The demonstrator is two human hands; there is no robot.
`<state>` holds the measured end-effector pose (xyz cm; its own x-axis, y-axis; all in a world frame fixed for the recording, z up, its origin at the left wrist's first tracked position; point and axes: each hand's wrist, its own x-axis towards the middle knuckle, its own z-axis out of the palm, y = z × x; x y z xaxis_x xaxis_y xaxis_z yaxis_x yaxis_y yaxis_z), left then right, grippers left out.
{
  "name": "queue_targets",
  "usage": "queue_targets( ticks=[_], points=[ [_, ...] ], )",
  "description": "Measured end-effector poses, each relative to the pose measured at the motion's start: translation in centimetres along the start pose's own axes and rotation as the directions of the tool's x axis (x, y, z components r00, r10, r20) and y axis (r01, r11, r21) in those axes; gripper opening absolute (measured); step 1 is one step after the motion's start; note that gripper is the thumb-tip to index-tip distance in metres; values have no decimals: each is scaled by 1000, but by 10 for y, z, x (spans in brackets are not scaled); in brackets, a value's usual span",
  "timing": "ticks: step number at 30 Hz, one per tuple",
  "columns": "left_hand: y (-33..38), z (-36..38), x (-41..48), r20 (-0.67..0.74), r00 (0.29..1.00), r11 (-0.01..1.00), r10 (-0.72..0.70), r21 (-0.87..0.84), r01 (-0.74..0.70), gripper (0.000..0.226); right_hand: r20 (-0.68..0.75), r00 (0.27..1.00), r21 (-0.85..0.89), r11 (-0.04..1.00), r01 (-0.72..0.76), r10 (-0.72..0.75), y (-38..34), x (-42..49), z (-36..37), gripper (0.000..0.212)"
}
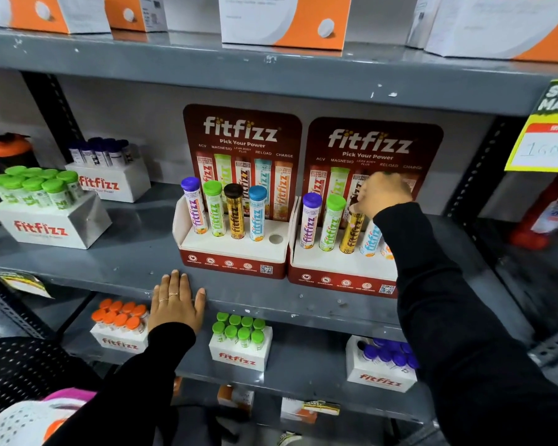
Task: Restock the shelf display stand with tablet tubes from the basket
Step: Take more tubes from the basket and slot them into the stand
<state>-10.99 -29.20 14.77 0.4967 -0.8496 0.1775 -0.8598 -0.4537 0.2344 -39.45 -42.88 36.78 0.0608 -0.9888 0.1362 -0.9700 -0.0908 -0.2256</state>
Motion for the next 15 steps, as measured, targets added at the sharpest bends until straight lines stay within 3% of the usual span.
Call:
queue_targets(
  ticks=[4,9,15],
  points=[
    [-2,1,0,-17,1000,1000,1,-22,-2,63,-45,999,23,1000,12,-11,-9,-7,-3,24],
    [-4,1,1,-8,999,998,31,-45,-32,80,-205,948,39,966,256,-243,-65,-33,7,15],
    [-33,-2,-8,-26,986,985,162,-62,-163,66,-20,819,152,808,569,-573,-170,-88,72,21]
  ],
)
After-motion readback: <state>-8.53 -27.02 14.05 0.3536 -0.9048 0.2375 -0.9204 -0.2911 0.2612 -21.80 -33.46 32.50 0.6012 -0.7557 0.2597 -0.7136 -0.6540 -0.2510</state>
